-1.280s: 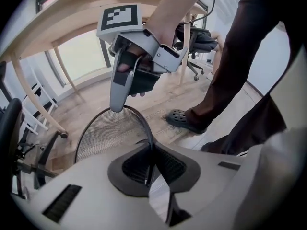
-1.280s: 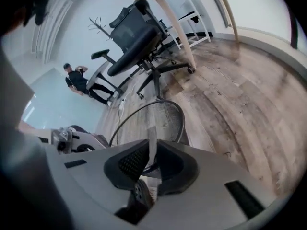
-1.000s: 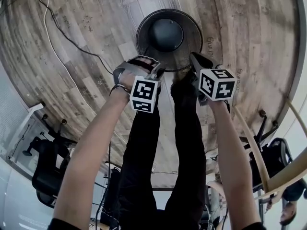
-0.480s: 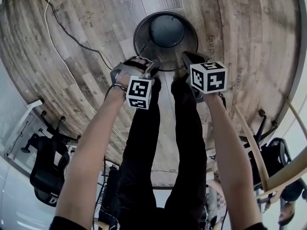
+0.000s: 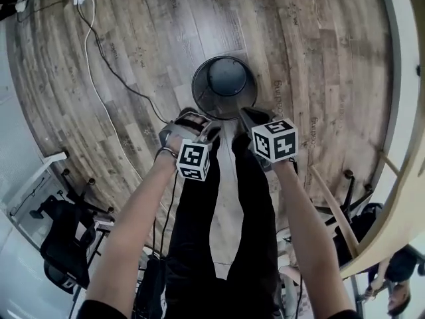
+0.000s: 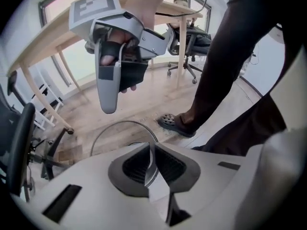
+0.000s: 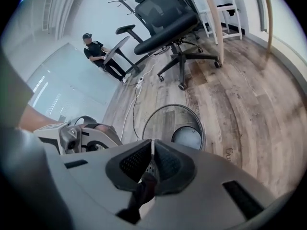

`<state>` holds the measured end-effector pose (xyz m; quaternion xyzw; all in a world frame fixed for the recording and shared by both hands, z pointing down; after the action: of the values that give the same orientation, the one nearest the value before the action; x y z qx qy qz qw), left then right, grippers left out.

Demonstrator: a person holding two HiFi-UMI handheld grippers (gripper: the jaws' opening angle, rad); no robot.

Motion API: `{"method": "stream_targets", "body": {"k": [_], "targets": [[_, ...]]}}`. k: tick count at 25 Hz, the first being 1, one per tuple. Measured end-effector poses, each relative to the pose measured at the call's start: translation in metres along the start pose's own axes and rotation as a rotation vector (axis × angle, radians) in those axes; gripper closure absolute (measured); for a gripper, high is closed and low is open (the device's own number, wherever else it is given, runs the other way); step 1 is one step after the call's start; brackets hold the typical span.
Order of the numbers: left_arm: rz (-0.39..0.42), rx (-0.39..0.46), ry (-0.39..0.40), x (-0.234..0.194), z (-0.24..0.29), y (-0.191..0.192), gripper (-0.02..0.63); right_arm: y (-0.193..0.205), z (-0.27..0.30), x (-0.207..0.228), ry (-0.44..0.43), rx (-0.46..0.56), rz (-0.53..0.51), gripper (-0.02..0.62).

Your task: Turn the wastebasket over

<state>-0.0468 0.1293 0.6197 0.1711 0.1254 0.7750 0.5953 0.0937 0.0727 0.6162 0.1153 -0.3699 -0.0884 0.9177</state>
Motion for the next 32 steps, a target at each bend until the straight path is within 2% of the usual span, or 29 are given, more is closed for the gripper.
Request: {"method": "stream_targets", "body": {"k": [8, 11, 16, 21, 26, 29, 32], "targets": [[-0.259, 0.059, -0.227, -0.038, -0.121, -0.078, 0.578, -0.032, -0.109, -0.076, -0.074, -0.019, -0.148, 0.551], [-0.313, 0.079, -0.32, -0.056, -0.163, -0.104, 0.58, -0.052, -0.15, -0.1, -0.075, 0.01, -0.187, 0.551], [-0.265, 0.09, -0.422, -0.082, -0.233, -0.124, 0.583, -0.08, -0.207, -0.141, -0.048, 0.088, -0.231, 0.552], [-0.208, 0.089, -0.5, -0.102, -0.305, -0.129, 0.583, -0.104, -0.265, -0.185, 0.018, 0.206, -0.25, 0.557], [-0.132, 0.119, -0.575, -0.117, -0.39, -0.124, 0.583, -0.124, -0.319, -0.247, 0.122, 0.371, -0.298, 0.558], [-0.156, 0.176, -0.602, -0.115, -0.444, -0.119, 0.583, -0.123, -0.337, -0.289, 0.2, 0.422, -0.37, 0.56], [-0.104, 0.216, -0.634, -0.109, -0.486, -0.118, 0.583, -0.117, -0.35, -0.329, 0.28, 0.46, -0.437, 0.561]]}}
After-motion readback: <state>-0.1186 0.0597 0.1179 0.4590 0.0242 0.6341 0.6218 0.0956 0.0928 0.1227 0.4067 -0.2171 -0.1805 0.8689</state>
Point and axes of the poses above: the fingertips, and each gripper's own axes: z forward along the fingers, x to its right, y out of its underside, the point moved 8 cm from there along -z, backward along the fingers, and after that the axes turned 6 degrees about -y, right-handed, at the moved point
